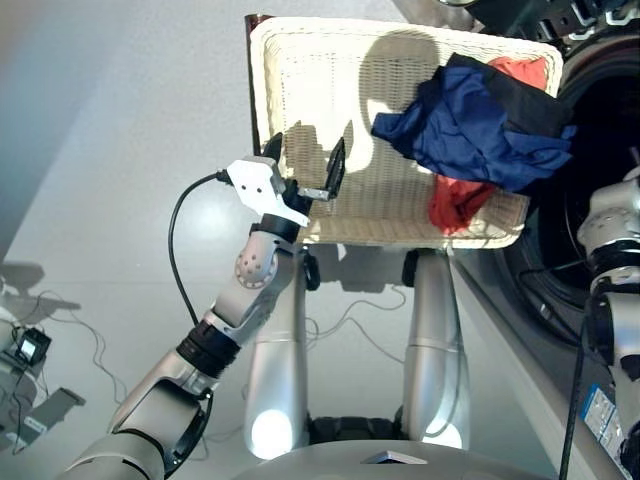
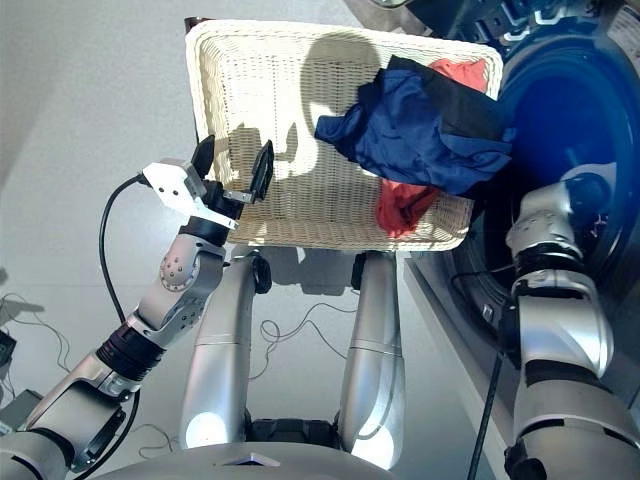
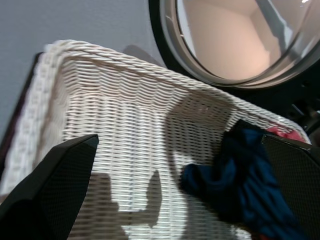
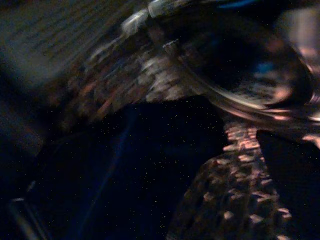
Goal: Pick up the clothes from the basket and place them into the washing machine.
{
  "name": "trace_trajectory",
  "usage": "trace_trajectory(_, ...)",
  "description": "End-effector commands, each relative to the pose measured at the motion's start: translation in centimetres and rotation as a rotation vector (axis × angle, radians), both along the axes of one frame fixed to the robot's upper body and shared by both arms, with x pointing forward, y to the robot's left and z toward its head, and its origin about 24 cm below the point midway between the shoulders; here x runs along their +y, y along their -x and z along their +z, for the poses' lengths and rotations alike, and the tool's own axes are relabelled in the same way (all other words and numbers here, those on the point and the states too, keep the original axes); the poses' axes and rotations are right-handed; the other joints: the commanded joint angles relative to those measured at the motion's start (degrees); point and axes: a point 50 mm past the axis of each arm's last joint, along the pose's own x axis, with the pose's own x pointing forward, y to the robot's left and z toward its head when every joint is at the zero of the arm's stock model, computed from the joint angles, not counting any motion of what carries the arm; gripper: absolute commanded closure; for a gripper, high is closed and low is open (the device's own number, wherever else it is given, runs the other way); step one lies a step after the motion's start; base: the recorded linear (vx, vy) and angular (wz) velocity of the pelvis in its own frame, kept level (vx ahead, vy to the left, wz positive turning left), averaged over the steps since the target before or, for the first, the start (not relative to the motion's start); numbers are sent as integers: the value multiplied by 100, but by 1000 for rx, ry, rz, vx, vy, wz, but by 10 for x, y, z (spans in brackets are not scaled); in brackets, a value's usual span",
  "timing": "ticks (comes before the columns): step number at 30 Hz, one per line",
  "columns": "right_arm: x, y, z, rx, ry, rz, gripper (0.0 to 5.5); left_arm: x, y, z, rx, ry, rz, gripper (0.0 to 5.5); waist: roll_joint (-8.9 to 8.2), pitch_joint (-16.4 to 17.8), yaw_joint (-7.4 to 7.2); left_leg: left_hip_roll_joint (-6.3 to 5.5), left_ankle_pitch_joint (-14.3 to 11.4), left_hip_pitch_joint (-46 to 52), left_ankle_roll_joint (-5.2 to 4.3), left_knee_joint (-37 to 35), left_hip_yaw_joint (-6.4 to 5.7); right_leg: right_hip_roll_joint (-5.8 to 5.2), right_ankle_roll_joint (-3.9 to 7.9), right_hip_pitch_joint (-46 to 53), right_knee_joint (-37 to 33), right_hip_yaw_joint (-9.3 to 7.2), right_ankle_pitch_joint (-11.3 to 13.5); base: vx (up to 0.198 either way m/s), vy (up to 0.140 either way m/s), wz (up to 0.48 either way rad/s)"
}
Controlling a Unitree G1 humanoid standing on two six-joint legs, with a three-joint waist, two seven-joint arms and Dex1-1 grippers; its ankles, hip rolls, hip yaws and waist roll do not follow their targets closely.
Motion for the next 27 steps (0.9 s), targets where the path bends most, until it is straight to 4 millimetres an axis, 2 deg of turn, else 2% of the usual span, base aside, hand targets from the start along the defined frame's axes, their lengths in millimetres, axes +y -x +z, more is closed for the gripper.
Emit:
trace_trajectory(1, 43, -7, 2, -29, 193, 182, 0, 3, 16, 20, -111, 89, -10, 0, -50, -87, -59, 192, -630, 76, -322, 593, -117, 47, 176, 379, -542, 39, 338, 0, 0, 0)
trace_trajectory(3, 66, -7, -9, -23, 226, 275, 0, 5, 16, 19, -109, 92, 0, 0, -88, -87, -88, 198, -617, 80, -317, 574, -103, 51, 172, 374, -556, 26, 359, 0, 0, 0)
trace_trajectory(6, 99, -3, -15, -13, 354, 406, 0, 8, 16, 19, -107, 97, 17, 0, -146, -87, -134, 201, -595, 51, -312, 577, -99, 60, 163, 344, -561, 34, 390, 0, 0, 0)
trace_trajectory(8, 107, 1, -19, -15, 380, 442, 0, 10, 17, 19, -107, 100, 23, 0, -170, -87, -145, 201, -591, 56, -304, 564, -95, 58, 168, 349, -578, 33, 400, 0, 0, 0)
trace_trajectory(10, 126, 5, -18, -3, 521, 530, 0, 13, 17, 20, -118, 92, 38, 0, -189, -87, -150, 207, -572, 50, -302, 543, -104, 59, 173, 343, -594, 45, 415, 0, 0, 0)
trace_trajectory(11, 126, 5, -18, -3, 521, 530, 0, 13, 17, 20, -118, 92, 38, 0, -189, -87, -151, 206, -571, 52, -302, 542, -103, 58, 173, 344, -594, 45, 414, 0, 0, 0)
trace_trajectory(12, 135, 8, -15, 16, 663, 577, 0, 14, 17, 22, -135, 84, 39, 0, -208, -87, -155, 206, -559, 63, -301, 524, -101, 61, 178, 352, -601, 45, 419, 0, 0, 0)
trace_trajectory(13, 139, 8, -12, 14, 711, 594, 0, 14, 18, 23, -144, 82, 39, 0, -210, -87, -149, 208, -555, 65, -303, 526, -101, 61, 180, 357, -599, 42, 419, 0, 0, 0)
trace_trajectory(14, 139, 8, -13, 14, 711, 594, 0, 14, 18, 23, -144, 82, 39, 0, -209, -87, -150, 208, -555, 65, -303, 526, -101, 61, 180, 357, -599, 41, 419, 0, 0, 0)
trace_trajectory(15, 150, 11, -5, 2, 838, 646, 0, 16, 20, 26, -166, 80, 31, 0, -215, -87, -137, 212, -543, 61, -307, 519, -106, 62, 185, 356, -604, 39, 424, 0, 0, 0)
trace_trajectory(18, 161, 12, 9, -15, 1012, 695, 0, 17, 23, 28, -186, 74, 18, 0, -212, -87, -118, 206, -534, 53, -314, 522, -111, 63, 192, 355, -592, 29, 418, 0, 0, 0)
trace_trajectory(22, 165, 9, 15, -30, 1011, 694, 0, 16, 24, 29, -194, 78, 7, 0, -195, -87, -89, 220, -541, 35, -311, 550, -120, 58, 192, 335, -572, 36, 414, 0, 0, 0)
trace_trajectory(27, 166, -12, 13, 33, 926, 659, 0, 12, 25, 32, -192, 113, -17, 0, -113, -87, -9, 219, -538, 9, -318, 541, -109, 48, 188, 319, -575, 29, 402, 0, 0, 0)
